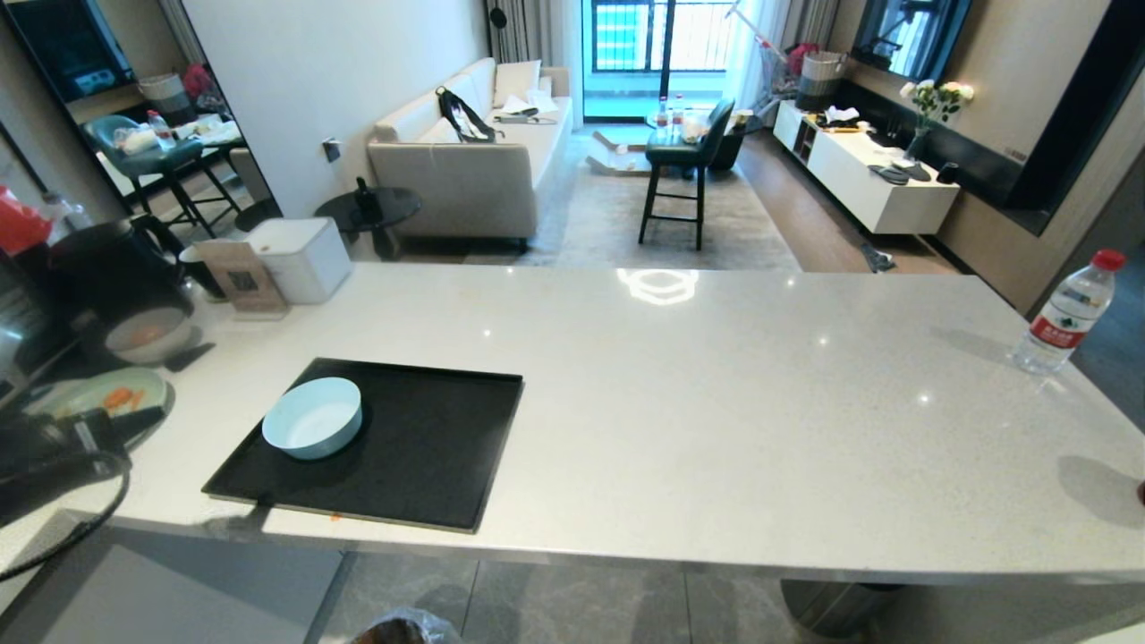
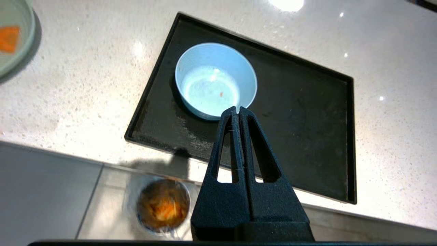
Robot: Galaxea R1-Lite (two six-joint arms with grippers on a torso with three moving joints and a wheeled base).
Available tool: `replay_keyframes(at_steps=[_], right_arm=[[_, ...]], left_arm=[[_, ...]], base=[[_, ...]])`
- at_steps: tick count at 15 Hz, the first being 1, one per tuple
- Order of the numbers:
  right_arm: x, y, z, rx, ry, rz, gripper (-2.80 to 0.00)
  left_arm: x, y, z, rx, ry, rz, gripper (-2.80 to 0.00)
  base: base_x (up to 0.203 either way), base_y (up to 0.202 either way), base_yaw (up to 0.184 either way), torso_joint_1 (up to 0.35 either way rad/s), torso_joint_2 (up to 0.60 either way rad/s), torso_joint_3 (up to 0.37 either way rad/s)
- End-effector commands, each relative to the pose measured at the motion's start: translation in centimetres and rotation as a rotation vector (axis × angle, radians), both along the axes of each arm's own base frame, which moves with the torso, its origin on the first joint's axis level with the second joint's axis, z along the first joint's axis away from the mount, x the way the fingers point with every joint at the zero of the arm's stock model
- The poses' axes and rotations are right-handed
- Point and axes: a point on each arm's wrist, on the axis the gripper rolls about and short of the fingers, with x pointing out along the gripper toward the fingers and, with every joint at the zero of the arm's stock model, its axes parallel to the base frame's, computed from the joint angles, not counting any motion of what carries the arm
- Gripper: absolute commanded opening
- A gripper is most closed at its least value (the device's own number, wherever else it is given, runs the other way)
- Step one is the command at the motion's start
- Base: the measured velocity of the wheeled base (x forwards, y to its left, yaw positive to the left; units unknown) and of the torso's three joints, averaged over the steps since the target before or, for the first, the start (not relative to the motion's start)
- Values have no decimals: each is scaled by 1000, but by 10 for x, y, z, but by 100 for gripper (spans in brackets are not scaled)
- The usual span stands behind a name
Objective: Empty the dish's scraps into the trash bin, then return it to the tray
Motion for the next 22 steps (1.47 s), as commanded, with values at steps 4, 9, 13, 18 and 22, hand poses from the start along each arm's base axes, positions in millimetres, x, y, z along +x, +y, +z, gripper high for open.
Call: replay_keyframes(at_steps=[4, 9, 13, 18, 22], right_arm=[[0, 0, 0, 0, -1, 1, -280], [0, 0, 0, 0, -1, 1, -280], [0, 0, 0, 0, -1, 1, -280], [0, 0, 0, 0, -1, 0, -280], [0, 0, 0, 0, 0, 0, -280]], left_arm=[[-64, -33, 1, 80, -158, -1, -280], [-126, -72, -12, 151, -293, 1, -280], [-172, -87, -34, 173, -328, 32, -280], [-209, -86, -70, 228, -358, 34, -280], [-212, -86, -77, 258, -339, 15, -280]], base=[[0, 0, 0, 0, 0, 0], [0, 0, 0, 0, 0, 0], [0, 0, 0, 0, 0, 0], [0, 0, 0, 0, 0, 0], [0, 0, 0, 0, 0, 0]])
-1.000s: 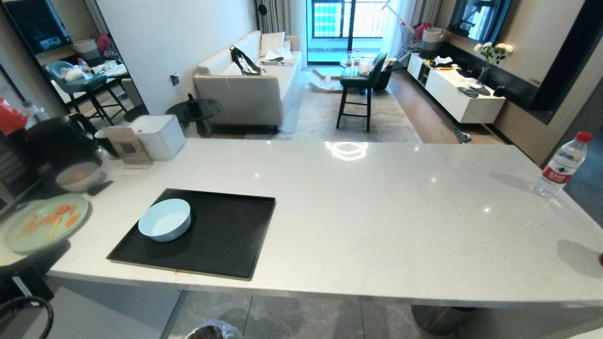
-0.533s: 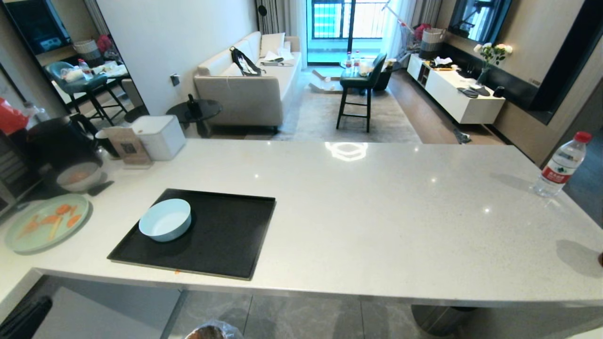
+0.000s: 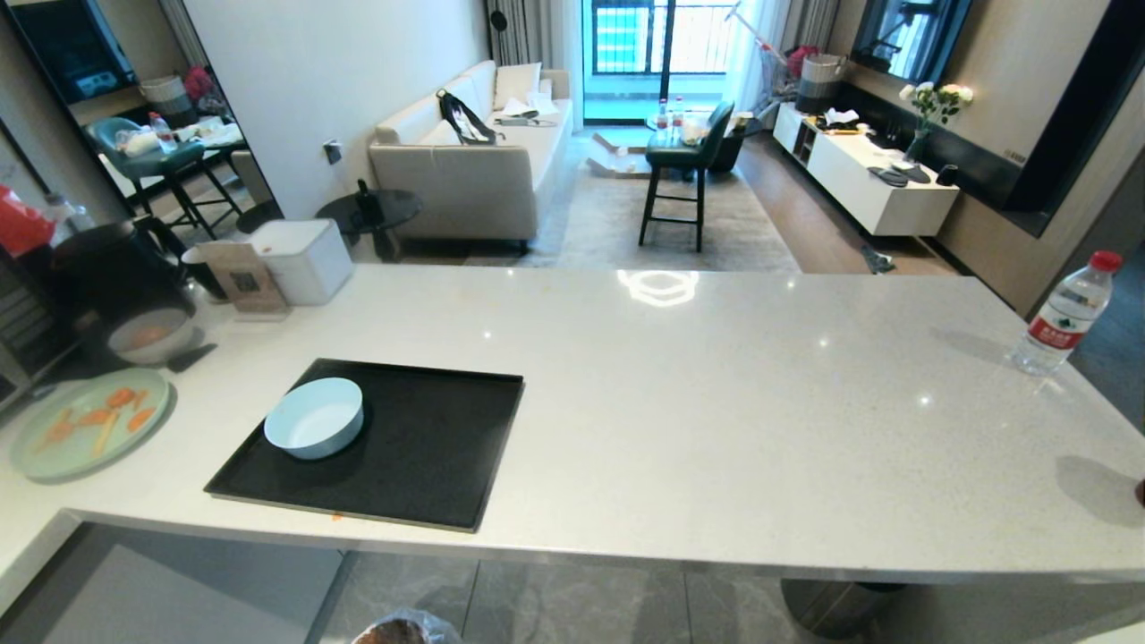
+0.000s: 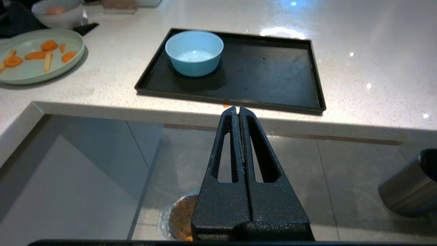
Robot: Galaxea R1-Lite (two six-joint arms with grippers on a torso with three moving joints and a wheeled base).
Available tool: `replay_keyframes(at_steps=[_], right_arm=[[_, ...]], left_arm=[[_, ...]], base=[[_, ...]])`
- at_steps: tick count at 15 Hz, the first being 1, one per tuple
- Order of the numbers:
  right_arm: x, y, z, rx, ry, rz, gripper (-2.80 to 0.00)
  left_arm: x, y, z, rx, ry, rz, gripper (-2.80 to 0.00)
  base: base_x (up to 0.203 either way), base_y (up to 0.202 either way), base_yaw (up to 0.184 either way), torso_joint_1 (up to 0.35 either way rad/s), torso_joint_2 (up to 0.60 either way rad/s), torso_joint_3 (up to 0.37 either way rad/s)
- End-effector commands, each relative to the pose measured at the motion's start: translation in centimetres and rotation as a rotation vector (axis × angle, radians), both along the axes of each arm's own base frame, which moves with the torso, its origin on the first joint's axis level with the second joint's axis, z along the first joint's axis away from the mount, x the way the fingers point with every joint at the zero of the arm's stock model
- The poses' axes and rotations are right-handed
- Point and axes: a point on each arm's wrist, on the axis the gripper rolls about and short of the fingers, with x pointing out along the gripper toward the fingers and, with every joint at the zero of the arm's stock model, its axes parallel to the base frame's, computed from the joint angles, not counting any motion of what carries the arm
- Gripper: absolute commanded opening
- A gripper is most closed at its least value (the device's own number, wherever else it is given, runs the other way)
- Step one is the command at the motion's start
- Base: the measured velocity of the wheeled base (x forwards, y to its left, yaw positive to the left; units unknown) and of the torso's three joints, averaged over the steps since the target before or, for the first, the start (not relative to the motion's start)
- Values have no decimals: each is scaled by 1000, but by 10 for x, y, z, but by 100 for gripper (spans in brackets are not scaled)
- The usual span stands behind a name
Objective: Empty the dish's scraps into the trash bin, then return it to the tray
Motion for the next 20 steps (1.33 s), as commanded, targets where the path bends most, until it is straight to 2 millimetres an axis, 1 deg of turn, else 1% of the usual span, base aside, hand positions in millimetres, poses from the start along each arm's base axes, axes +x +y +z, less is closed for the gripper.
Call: replay_keyframes(at_steps=[1, 20], right_arm=[[0, 0, 0, 0, -1, 0, -280], [0, 0, 0, 0, -1, -1, -280]], left_arm=[[-3, 0, -1, 0, -38, 0, -280], [-3, 0, -1, -2, -38, 0, -280]], base=[[0, 0, 0, 0, 0, 0], [0, 0, 0, 0, 0, 0]])
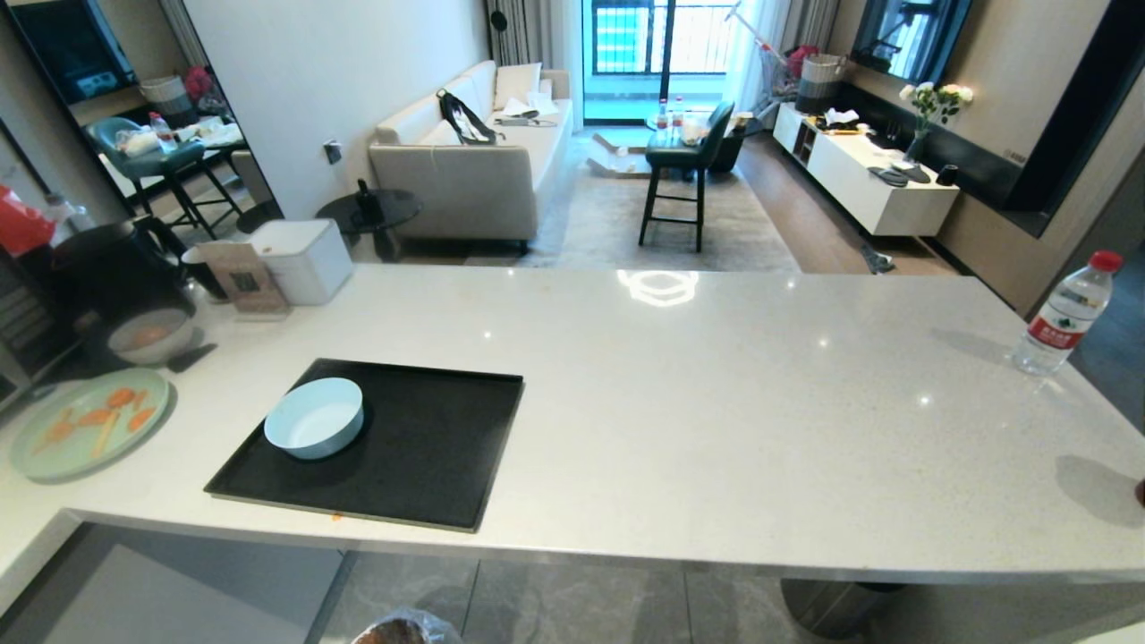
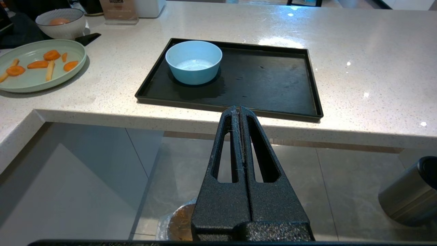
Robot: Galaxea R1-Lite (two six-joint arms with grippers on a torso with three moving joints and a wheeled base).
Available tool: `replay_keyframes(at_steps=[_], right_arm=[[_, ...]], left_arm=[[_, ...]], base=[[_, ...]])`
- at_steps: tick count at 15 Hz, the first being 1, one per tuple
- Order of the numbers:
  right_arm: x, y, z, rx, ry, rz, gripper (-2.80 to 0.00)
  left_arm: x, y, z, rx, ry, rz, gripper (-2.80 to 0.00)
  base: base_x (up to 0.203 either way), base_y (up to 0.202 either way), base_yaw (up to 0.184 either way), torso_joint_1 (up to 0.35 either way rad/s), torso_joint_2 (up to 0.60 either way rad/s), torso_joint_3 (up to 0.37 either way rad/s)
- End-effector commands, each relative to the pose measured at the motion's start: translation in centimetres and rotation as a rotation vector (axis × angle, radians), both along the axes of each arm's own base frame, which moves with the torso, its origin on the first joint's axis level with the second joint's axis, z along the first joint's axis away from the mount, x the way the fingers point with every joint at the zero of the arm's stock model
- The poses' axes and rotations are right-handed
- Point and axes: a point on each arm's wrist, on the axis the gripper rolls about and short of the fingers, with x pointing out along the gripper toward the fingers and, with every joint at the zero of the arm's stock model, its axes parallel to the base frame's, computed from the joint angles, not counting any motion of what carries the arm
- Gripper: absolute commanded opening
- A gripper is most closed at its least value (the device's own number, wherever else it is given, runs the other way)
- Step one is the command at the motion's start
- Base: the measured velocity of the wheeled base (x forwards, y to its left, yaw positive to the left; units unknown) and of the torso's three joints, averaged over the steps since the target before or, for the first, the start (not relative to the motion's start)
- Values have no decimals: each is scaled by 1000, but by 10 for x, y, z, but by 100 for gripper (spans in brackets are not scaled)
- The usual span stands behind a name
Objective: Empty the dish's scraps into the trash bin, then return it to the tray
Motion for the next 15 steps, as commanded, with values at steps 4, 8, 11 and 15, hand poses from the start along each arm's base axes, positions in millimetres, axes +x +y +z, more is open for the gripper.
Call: replay_keyframes(at_steps=[4, 8, 11, 15], right_arm=[[0, 0, 0, 0, -1, 1, -280], [0, 0, 0, 0, 0, 1, -280], [0, 0, 0, 0, 0, 1, -280], [0, 0, 0, 0, -1, 0, -280]], left_arm=[[0, 0, 0, -1, -1, 0, -280], [0, 0, 0, -1, -1, 1, -280], [0, 0, 0, -1, -1, 0, -280], [0, 0, 0, -1, -1, 0, -280]], base=[[0, 0, 0, 0, 0, 0], [0, 0, 0, 0, 0, 0], [0, 0, 0, 0, 0, 0], [0, 0, 0, 0, 0, 0]])
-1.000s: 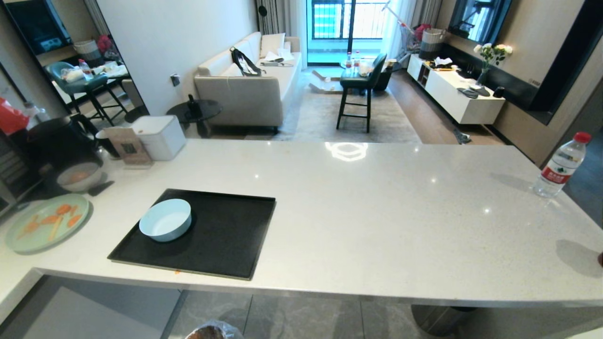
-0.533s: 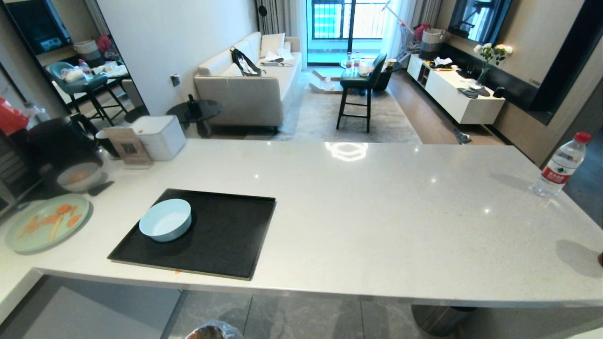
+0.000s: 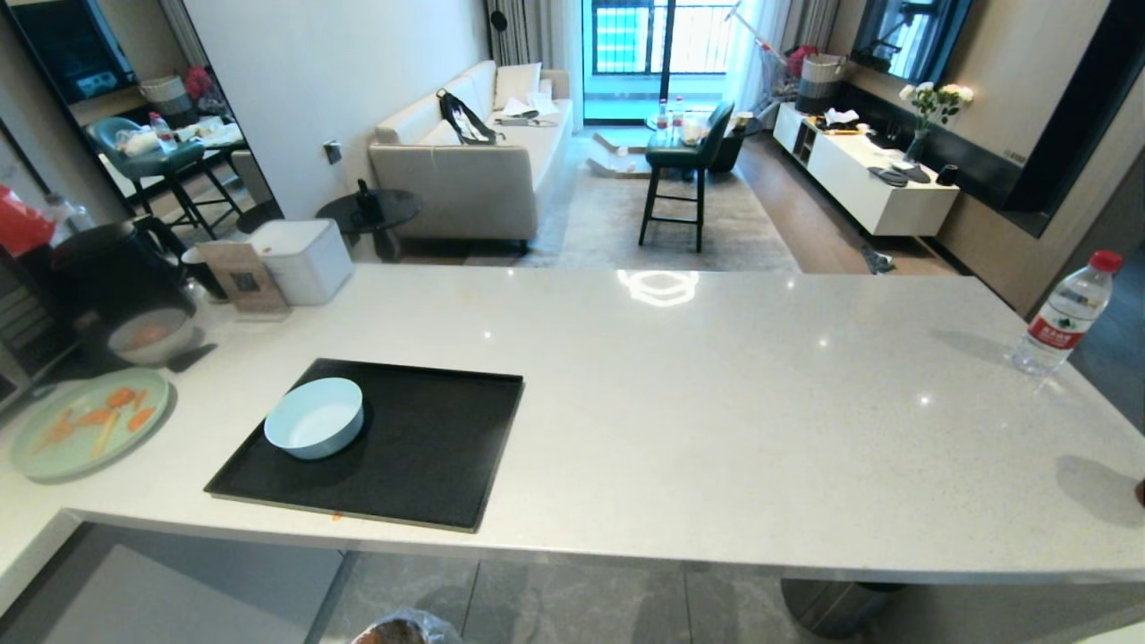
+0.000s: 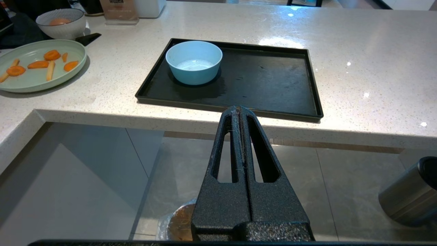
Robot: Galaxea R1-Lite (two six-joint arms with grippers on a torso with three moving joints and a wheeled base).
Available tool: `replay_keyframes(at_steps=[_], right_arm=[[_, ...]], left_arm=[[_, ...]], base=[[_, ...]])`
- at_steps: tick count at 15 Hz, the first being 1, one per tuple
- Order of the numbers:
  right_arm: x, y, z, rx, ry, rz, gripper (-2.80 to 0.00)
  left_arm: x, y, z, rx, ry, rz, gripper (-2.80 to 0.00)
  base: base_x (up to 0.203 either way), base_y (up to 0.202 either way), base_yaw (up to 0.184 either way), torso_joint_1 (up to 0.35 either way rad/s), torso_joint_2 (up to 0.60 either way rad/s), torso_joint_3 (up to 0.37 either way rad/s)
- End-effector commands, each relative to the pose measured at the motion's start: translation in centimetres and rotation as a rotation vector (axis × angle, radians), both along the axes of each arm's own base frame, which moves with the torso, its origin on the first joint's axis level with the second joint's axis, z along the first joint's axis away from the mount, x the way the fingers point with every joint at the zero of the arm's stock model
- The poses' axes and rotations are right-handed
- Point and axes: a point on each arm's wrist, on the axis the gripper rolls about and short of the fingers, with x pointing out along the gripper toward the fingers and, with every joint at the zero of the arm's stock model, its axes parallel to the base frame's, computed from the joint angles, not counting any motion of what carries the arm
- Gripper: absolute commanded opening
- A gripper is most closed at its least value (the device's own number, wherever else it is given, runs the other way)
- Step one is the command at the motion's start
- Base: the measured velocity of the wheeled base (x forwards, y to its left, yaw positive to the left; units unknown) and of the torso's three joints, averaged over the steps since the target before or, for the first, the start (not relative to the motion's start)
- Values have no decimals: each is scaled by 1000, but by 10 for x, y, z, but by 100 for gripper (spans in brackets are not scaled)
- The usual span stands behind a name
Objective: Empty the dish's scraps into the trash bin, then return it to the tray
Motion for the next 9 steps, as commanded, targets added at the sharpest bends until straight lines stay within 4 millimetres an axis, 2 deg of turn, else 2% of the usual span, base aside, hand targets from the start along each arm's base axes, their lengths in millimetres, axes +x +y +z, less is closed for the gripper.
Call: replay_keyframes(at_steps=[1, 9], right_arm=[[0, 0, 0, 1, 0, 0, -280], [0, 0, 0, 1, -3, -1, -280]], left_arm=[[0, 0, 0, -1, -1, 1, -280], [0, 0, 0, -1, -1, -1, -280]], base=[[0, 0, 0, 0, 0, 0], [0, 0, 0, 0, 0, 0]])
